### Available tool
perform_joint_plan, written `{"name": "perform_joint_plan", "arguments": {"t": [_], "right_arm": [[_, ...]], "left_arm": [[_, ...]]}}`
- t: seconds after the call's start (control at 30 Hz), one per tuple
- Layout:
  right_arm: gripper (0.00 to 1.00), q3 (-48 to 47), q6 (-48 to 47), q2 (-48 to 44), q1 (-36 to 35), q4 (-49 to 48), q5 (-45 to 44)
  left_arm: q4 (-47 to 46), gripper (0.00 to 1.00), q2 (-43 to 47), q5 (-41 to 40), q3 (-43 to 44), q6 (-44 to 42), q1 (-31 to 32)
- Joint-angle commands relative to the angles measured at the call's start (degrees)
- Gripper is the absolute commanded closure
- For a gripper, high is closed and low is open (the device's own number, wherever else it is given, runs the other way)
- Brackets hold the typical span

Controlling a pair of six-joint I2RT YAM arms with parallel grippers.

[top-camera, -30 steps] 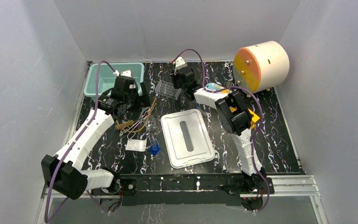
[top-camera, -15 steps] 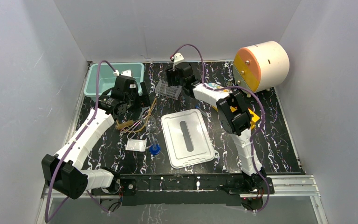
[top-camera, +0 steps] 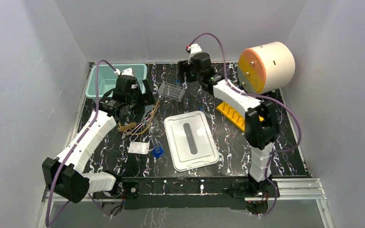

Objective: Organize the chemistry lab equipment

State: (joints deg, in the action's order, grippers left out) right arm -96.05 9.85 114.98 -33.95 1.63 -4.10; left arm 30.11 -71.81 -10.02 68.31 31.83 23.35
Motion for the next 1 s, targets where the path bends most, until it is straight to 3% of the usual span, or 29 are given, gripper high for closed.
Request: {"name": "perform_joint_plan", "arguments": {"t": [0.0, 0.07, 0.17, 0.23, 0.53, 0.73, 0.83, 0.97], "right_arm": [[0.24, 4.3, -2.1, -10.0, 1.4, 6.3, 0.5], [0.30, 6.7, -2.2, -12.6, 2.1, 9.4, 0.6], [0.48, 10.7, -3.3, -15.8, 2.8, 13.5, 0.7], [0.53, 13.9, -4.1, -17.5, 3.3, 15.6, -0.5], [0.54, 27.6, -4.9, -21.4, 4.6, 18.8, 0.0], [0.67, 29.6, -4.3, -19.1, 4.6, 20.0, -0.6], [0.65, 30.0, -4.4, -17.9, 4.6, 19.2, -0.4], [0.55, 28.9, -4.7, -16.4, 4.6, 19.3, -3.5]], "left_arm": [[-5.0, 0.02, 2.0, 0.5, 1.8, 2.2, -0.3], [-6.2, 0.02, 1.8, 0.7, 1.9, 2.7, -0.3], [-7.9, 0.02, 1.3, 1.6, 2.0, 3.3, -0.3], [-8.9, 0.02, 0.8, 2.4, 2.1, 3.3, -0.3], [-9.4, 0.02, -2.7, 1.9, 5.3, 0.8, -0.3], [-9.2, 0.02, -4.2, 3.5, 6.1, 0.2, -0.3], [-9.3, 0.02, -4.0, 3.8, 4.8, 1.1, -0.3], [-9.9, 0.02, -4.8, 4.0, 5.1, 1.1, -0.3]]}}
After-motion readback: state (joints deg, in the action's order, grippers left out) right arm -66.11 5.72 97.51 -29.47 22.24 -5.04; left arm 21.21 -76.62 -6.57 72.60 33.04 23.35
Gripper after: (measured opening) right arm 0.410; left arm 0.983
